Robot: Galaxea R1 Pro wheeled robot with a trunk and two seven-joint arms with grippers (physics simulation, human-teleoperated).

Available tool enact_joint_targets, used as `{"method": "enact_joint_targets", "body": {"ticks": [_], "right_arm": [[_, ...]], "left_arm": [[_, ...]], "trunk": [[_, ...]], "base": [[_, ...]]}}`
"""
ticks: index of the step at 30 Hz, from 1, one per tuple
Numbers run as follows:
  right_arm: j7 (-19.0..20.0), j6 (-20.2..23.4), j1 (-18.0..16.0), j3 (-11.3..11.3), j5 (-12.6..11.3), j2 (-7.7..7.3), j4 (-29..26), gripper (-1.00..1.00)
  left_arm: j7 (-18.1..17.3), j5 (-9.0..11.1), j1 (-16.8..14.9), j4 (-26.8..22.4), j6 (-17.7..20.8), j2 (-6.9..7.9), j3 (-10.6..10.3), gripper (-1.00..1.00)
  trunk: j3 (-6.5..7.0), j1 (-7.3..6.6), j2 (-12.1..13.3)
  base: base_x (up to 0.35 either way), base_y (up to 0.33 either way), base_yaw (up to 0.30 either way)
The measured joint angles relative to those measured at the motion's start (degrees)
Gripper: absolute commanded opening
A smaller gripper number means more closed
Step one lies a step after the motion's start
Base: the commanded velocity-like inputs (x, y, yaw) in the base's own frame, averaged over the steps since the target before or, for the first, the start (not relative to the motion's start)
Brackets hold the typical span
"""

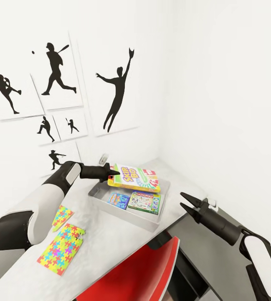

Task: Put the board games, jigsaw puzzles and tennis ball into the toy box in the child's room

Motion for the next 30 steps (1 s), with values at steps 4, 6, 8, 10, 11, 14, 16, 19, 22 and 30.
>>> {"method": "enact_joint_targets", "body": {"ticks": [4,6,8,10,11,14,16,19,22,30], "right_arm": [[0.2,0.0,0.3,0.0,0.0,-0.02,-0.1,1.00],[0.2,0.0,0.4,0.0,0.0,-0.02,-0.2,1.00],[0.2,0.0,0.4,0.0,0.0,-0.02,-0.2,1.00],[0.2,0.0,0.4,0.0,0.0,-0.02,-0.2,1.00],[0.2,0.0,0.4,0.0,0.0,-0.02,-0.2,1.00],[0.2,0.0,0.4,0.0,0.0,-0.02,-0.3,1.00],[0.2,0.0,0.4,0.0,0.0,-0.01,-0.3,1.00],[0.2,0.1,0.4,0.0,0.0,0.00,-0.3,1.00],[0.2,0.1,0.4,0.0,0.0,0.01,-0.3,1.00],[0.9,0.5,0.4,0.3,-0.1,0.11,-0.4,1.00]], "left_arm": [[-0.2,-0.1,0.0,1.0,-1.5,0.26,-0.2,-1.00],[-0.2,-0.1,0.0,1.6,-1.9,0.33,-0.2,-1.00],[0.0,-0.3,0.0,2.3,-2.6,0.26,-0.3,-1.00],[0.1,-0.3,0.0,2.8,-3.5,0.17,-0.2,-1.00],[0.2,-0.5,0.0,3.2,-4.3,0.13,-0.3,-1.00],[0.3,-2.2,0.0,4.6,-6.5,0.07,-1.1,-1.00],[0.3,-2.5,0.0,4.9,-6.9,0.03,-1.4,-1.00],[0.2,-2.7,0.0,5.1,-7.2,-0.02,-1.5,-1.00],[-0.1,-2.7,0.0,5.1,-7.3,-0.03,-1.6,-1.00],[-0.5,-2.7,0.0,5.1,-7.4,-0.04,-1.6,-1.00]], "trunk": [[0.00,0.00,0.0],[0.00,0.00,0.0],[0.00,0.00,0.0],[0.00,0.00,0.0],[0.00,0.00,0.0],[0.00,0.00,0.0],[0.00,0.00,0.0],[0.00,0.00,0.0],[0.00,0.00,0.0],[-0.25,0.00,0.0]], "base": [[0.000,0.000,0.000],[0.000,0.000,0.000],[0.000,0.000,0.000],[0.000,0.000,0.000],[0.000,0.000,0.000],[0.000,0.000,0.000],[0.000,0.000,0.000],[0.000,0.000,0.000],[0.000,0.000,0.000],[0.000,0.000,0.017]]}}
